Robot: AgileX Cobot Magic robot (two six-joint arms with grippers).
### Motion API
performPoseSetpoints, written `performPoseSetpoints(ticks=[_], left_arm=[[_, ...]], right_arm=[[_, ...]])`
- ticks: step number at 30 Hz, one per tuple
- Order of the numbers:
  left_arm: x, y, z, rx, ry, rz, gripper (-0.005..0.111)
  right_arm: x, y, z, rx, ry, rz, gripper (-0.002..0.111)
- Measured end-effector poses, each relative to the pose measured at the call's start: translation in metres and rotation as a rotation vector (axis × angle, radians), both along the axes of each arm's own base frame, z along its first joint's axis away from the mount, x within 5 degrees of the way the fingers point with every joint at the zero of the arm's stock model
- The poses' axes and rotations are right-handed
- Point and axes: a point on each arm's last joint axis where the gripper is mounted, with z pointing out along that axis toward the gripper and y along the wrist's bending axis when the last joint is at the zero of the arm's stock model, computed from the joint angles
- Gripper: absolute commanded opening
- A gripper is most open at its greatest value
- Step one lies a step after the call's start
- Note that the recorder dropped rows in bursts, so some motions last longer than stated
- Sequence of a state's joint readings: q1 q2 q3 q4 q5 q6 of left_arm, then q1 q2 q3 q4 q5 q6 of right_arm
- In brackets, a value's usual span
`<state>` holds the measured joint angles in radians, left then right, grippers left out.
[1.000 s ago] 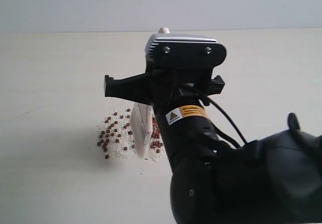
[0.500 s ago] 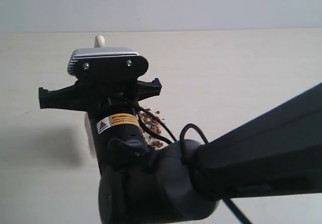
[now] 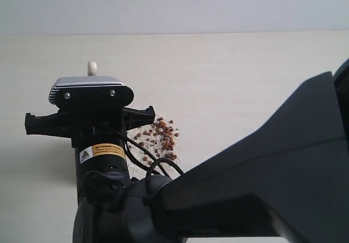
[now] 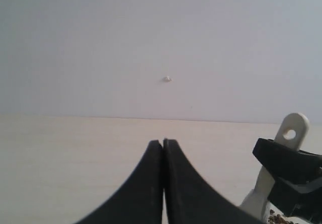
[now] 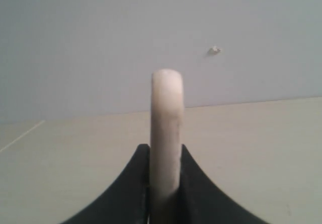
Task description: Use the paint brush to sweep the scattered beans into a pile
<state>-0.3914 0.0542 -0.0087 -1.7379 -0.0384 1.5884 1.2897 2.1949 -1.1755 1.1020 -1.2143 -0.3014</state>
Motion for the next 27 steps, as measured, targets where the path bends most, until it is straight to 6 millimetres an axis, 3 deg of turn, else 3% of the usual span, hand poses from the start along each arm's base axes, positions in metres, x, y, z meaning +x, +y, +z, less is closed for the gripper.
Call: performPoseSetpoints(ticks=[11, 27], left_arm=[[0.000, 0.000, 0.000, 0.000, 0.000, -0.002, 0.000], [0.000, 0.000, 0.000, 0.000, 0.000, -0.002, 0.000]], right_arm=[[0.007, -0.014, -0.004, -0.315, -0.006, -0.139, 0.000], [0.011, -0.017, -0.005, -0.480, -0.036, -0.144, 0.000]])
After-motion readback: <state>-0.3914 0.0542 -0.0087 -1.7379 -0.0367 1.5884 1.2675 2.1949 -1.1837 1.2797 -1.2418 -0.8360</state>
